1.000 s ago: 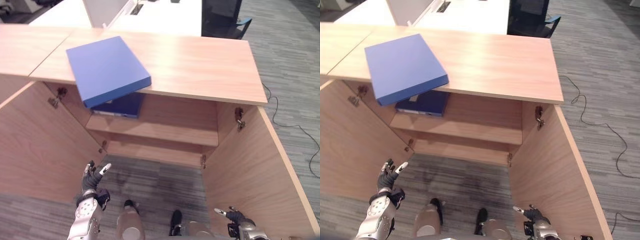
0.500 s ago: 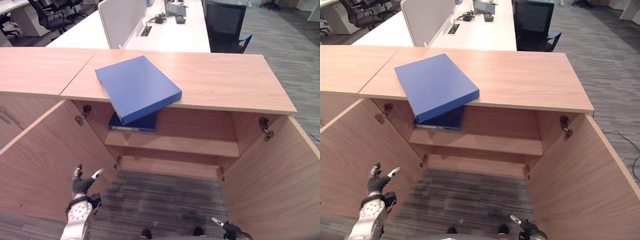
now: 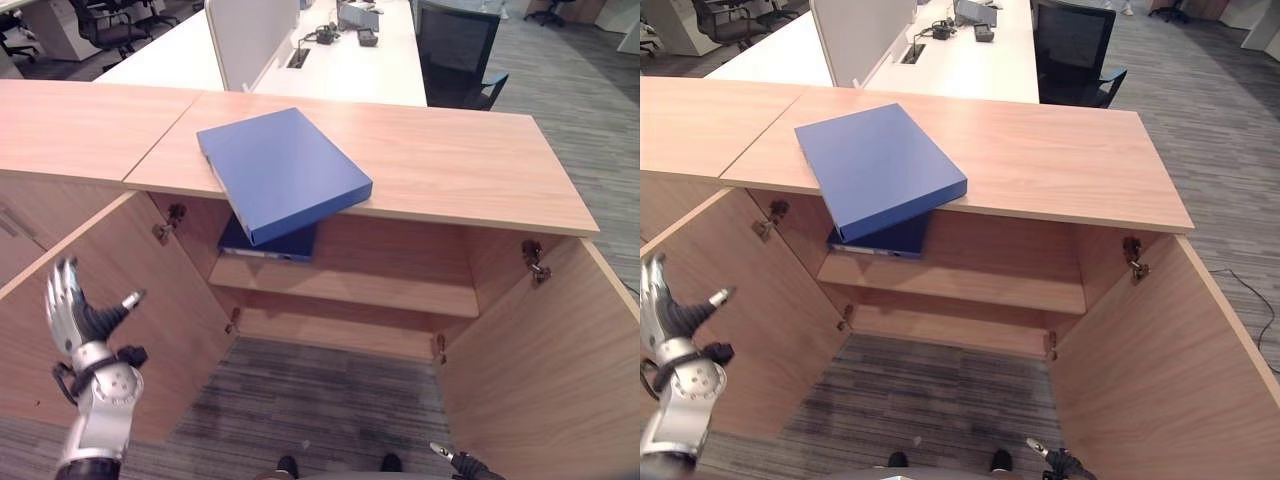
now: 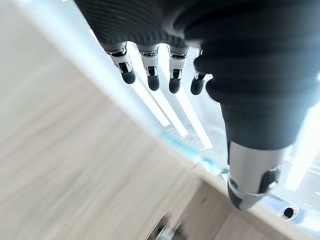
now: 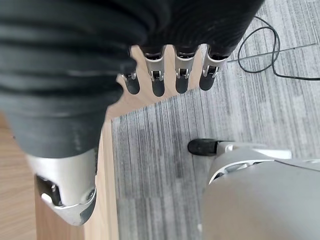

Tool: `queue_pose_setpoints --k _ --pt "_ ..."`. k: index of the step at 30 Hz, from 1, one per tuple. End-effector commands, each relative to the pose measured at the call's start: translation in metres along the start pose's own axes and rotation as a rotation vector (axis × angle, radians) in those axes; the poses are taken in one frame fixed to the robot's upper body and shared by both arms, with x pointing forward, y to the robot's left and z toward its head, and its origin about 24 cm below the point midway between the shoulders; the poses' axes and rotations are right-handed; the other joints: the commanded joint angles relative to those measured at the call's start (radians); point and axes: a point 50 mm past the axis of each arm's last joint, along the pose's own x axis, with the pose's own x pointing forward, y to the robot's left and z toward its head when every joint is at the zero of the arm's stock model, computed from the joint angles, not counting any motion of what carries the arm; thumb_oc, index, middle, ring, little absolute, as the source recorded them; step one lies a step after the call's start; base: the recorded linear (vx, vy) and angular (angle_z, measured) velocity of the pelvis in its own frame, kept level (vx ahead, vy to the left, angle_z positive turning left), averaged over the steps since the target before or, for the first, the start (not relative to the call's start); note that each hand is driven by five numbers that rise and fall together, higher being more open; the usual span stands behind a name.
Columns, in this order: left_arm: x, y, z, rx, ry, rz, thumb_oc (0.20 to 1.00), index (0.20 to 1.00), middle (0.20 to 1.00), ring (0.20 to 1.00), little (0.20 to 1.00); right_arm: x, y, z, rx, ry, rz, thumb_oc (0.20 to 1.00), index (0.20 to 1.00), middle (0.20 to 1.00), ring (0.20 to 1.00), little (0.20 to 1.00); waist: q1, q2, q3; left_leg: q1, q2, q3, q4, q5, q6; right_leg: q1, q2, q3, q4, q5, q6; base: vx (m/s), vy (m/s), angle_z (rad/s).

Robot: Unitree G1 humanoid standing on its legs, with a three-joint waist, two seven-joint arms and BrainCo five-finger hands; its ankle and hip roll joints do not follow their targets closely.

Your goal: Put the empty folder in the office cabinet

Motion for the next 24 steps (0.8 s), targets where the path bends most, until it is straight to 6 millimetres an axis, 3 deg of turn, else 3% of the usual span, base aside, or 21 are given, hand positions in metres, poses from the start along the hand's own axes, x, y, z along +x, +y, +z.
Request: queue_pose_setpoints --k 1,9,14,24 --pt "0.037 0.015 0.034 0.134 -0.219 0.110 1.000 1.000 1.000 1.000 1.000 0.003 0.014 0.016 0.000 -0.027 0.009 1.000 1.000 1.000 1.000 1.000 -0.017 -0.024 0.019 0.000 0.021 -0.019 0.005 -0.063 -0.033 0.042 -0.076 -0.038 0.013 0.031 0.091 0.03 0.040 -0.03" --pt "0.075 0.028 0.060 0.456 -0.445 0.139 1.000 1.000 1.000 1.000 1.000 0.004 0.004 0.021 -0.054 -0.038 -0.017 1.000 1.000 1.000 1.000 1.000 -0.040 -0.018 0.008 0.016 0.005 0.005 0.005 -0.084 -0.022 0.036 -0.090 -0.031 0.020 0.056 0.109 0.01 0.038 -0.06" --pt "0.092 0.026 0.076 0.650 -0.575 0.108 1.000 1.000 1.000 1.000 1.000 0.004 -0.005 0.023 -0.061 -0.039 -0.043 1.000 1.000 1.000 1.000 1.000 -0.050 -0.020 0.005 0.019 -0.001 0.017 0.005 -0.089 -0.015 0.029 -0.096 -0.025 0.029 0.072 0.120 0.01 0.031 -0.04" --pt "0.101 0.011 0.091 0.800 -0.690 0.021 1.000 1.000 1.000 1.000 1.000 0.004 -0.009 0.024 -0.052 -0.039 -0.054 1.000 1.000 1.000 1.000 1.000 -0.059 -0.026 0.001 0.030 -0.008 0.028 0.005 -0.099 -0.005 0.017 -0.102 -0.014 0.039 0.089 0.130 0.00 0.022 -0.05"
